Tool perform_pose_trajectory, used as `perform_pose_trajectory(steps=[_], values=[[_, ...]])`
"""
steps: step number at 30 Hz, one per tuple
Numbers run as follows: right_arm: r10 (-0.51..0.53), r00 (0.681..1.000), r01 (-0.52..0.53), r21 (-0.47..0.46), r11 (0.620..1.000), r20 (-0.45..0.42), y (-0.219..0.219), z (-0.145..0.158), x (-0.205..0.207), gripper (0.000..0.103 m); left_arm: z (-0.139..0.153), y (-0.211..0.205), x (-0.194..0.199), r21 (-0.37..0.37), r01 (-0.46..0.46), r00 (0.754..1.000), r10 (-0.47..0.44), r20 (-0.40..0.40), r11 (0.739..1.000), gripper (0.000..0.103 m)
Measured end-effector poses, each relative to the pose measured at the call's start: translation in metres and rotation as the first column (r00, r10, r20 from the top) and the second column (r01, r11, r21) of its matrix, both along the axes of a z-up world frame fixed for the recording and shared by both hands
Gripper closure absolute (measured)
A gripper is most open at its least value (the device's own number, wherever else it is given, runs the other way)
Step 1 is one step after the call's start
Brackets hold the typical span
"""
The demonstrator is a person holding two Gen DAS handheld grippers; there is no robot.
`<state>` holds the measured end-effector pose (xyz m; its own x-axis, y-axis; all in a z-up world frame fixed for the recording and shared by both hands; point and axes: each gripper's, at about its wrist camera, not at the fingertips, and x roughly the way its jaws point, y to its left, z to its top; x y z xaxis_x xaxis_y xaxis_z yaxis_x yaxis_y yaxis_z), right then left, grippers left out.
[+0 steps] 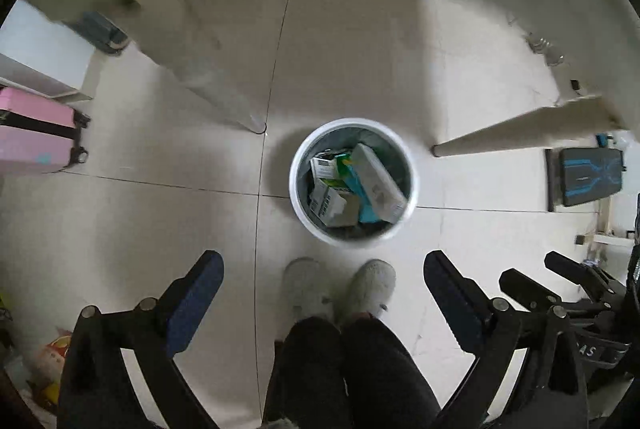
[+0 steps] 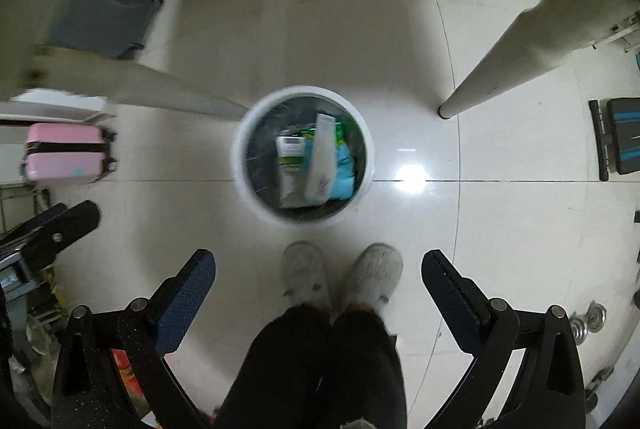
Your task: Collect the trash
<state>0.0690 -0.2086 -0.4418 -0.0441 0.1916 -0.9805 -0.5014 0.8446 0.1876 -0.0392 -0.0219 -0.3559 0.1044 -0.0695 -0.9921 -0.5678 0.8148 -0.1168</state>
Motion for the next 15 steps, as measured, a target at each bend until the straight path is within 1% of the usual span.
perform_pose_trajectory(steps=[1, 2, 3, 5, 6, 8, 9, 15], values=[[0.004, 1.000, -0.004, 0.009, 1.000, -0.001, -0.005, 0.032, -0.010, 0.000, 0.019, -0.003, -0.005, 0.006, 0.006, 1.000, -0.006, 0.001, 1.000, 0.001], [0.006, 1.000, -0.006, 0.011, 1.000, -0.002, -0.007, 0.054, -0.015, 0.000, 0.039, -0.007, -0.009, 0.010, 0.011, 1.000, -0.012, 0.006, 1.000, 0.001], [0.008, 1.000, -0.008, 0.021, 1.000, -0.005, -0.013, 0.077, -0.021, 0.000, 0.068, -0.011, -0.016, 0.008, 0.018, 1.000, -0.018, 0.023, 1.000, 0.001], [0.012, 1.000, -0.012, 0.043, 0.999, -0.008, -0.022, 0.128, -0.033, 0.000, 0.110, -0.018, -0.025, 0.004, 0.026, 0.998, -0.026, 0.054, 1.000, 0.001], [0.013, 1.000, -0.013, 0.054, 0.998, -0.006, -0.025, 0.147, -0.040, 0.000, 0.129, -0.021, -0.030, -0.006, 0.029, 0.997, -0.029, 0.069, 1.000, 0.001], [0.018, 1.000, -0.019, 0.074, 0.997, 0.011, -0.030, 0.195, -0.050, 0.000, 0.157, -0.029, -0.033, -0.017, 0.035, 0.995, -0.034, 0.090, 0.999, 0.001], [0.020, 1.000, -0.022, 0.084, 0.996, 0.023, -0.036, 0.217, -0.054, 0.000, 0.176, -0.034, -0.036, -0.020, 0.047, 0.994, -0.045, 0.099, 0.999, 0.001], [0.032, 0.996, -0.043, 0.140, 0.989, 0.079, -0.058, 0.320, -0.080, 0.000, 0.257, -0.057, -0.051, -0.047, 0.086, 0.981, -0.076, 0.180, 0.995, 0.001]])
